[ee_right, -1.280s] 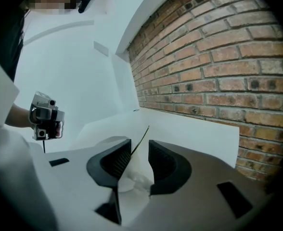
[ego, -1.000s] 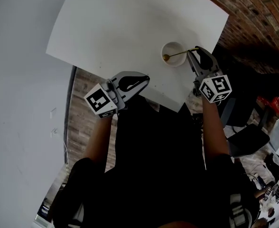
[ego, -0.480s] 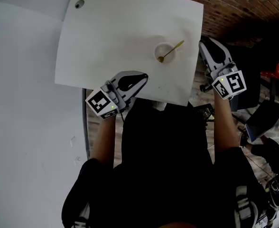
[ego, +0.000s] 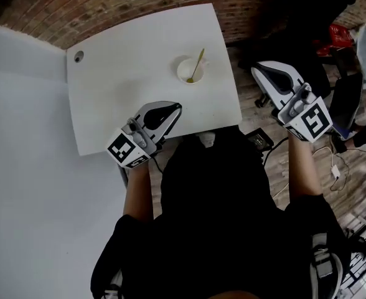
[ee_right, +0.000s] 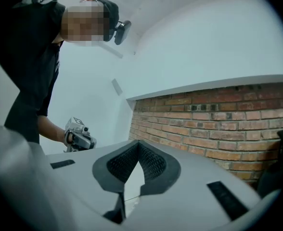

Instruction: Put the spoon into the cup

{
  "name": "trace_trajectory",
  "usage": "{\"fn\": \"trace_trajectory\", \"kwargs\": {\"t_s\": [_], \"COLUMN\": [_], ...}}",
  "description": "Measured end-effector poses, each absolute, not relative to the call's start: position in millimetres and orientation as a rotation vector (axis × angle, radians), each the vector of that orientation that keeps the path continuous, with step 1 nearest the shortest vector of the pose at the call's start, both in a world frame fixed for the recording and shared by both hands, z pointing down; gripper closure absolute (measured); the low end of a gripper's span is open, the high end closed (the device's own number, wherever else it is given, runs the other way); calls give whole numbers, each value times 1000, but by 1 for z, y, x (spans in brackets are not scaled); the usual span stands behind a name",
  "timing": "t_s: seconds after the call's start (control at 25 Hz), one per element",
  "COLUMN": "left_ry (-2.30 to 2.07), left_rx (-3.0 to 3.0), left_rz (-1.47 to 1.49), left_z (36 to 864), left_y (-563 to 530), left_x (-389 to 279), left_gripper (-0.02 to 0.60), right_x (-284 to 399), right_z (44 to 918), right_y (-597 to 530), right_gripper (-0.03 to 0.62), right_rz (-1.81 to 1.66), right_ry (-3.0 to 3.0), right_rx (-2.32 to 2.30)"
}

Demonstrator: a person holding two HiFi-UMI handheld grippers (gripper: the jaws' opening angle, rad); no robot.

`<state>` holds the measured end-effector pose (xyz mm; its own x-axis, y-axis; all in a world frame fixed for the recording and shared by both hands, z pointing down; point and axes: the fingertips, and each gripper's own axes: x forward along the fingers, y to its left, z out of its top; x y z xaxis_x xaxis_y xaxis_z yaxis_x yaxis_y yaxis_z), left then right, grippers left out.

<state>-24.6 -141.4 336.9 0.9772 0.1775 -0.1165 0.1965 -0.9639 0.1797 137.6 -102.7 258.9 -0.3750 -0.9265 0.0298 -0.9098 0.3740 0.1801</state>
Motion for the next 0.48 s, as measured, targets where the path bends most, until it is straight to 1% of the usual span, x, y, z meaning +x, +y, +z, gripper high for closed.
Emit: {"fn": "trace_trajectory", "kwargs": {"t_s": [0.24,0.48], "left_ry": [393,335], "left_rx": [2950,2989], "left_rz": [-178,-156], "left_z": [319,305], "left_y": [-115,-77], "left_x": [-17,-23], "left_gripper": [564,563], "right_x": [112,89], "right_z": [264,280], "right_y": [-38,4], "right_gripper": [588,588], "right_rz": [-140,-60], "right_ry": [-2471,-2556], "right_rx": [1661,1590]}}
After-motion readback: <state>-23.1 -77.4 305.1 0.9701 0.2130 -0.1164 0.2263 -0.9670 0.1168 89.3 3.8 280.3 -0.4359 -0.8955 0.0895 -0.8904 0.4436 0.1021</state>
